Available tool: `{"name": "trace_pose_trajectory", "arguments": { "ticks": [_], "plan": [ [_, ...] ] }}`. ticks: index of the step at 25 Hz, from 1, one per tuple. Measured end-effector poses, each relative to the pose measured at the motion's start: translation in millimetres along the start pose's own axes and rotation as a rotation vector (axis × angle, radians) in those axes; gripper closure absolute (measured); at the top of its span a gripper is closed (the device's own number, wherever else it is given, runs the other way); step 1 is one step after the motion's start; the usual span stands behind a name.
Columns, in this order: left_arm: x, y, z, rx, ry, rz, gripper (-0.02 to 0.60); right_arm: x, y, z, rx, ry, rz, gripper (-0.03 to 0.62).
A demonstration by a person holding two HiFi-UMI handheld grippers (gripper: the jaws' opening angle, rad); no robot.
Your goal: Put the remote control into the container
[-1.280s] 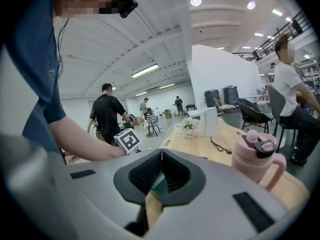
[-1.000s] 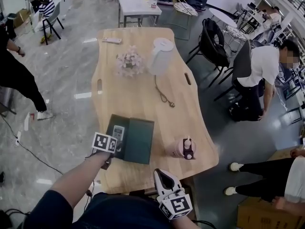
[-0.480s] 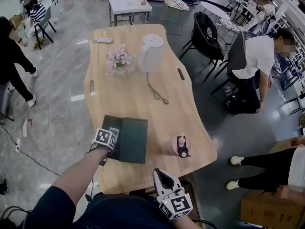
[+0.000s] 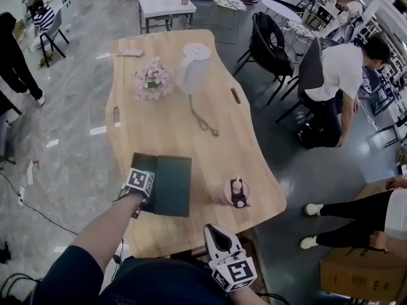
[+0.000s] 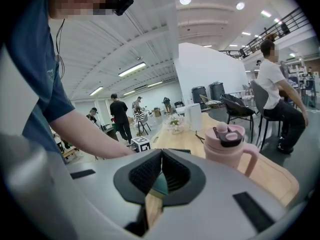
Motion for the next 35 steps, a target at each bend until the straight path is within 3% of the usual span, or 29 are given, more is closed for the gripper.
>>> {"name": "trace_pose_trajectory", "arguments": {
  "ticks": [8,12,19,23,30,35],
  "plan": [
    [3.7,-0.5,-2.0,0.001,0.045,-0.035,0.330,0.0,-2.8,3.3,-0.005,-0.008,0.014,0.577],
    [3.3,3.6,9.3,0.055,0.051,-0.063,0.328,-3.9,0.0,1.2,0.006,0.005,0.017,0.577],
    [1.1,-4.8,64.8,0.300,-0.037,-0.003,0.328,-16.9,10.1,-4.0,0.025,0.037,0.040,0.577],
    [14.9,-25.5,107.2,0.476,-0.119,-0.016,0.330,-25.7,14.5,-7.4,0.034,0.056,0.053,0.577],
    [42.6,-71.2,172.4,0.767,-0.170,-0.159,0.335,-49.4,18.5,-20.0,0.035,0.109,0.084,0.577],
    [66.4,-94.6,218.3,0.918,-0.171,-0.271,0.400,-70.7,24.3,-26.3,0.034,0.158,0.128,0.577]
  ]
}}
Point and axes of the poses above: the fingertips, and each gripper's own axes: z backward along the fingers, x to its right, y out of its top, the point moved 5 cm from there along z, backward along the fingers, and after that the axes turned 3 degrees about y, right-handed, at the moved point
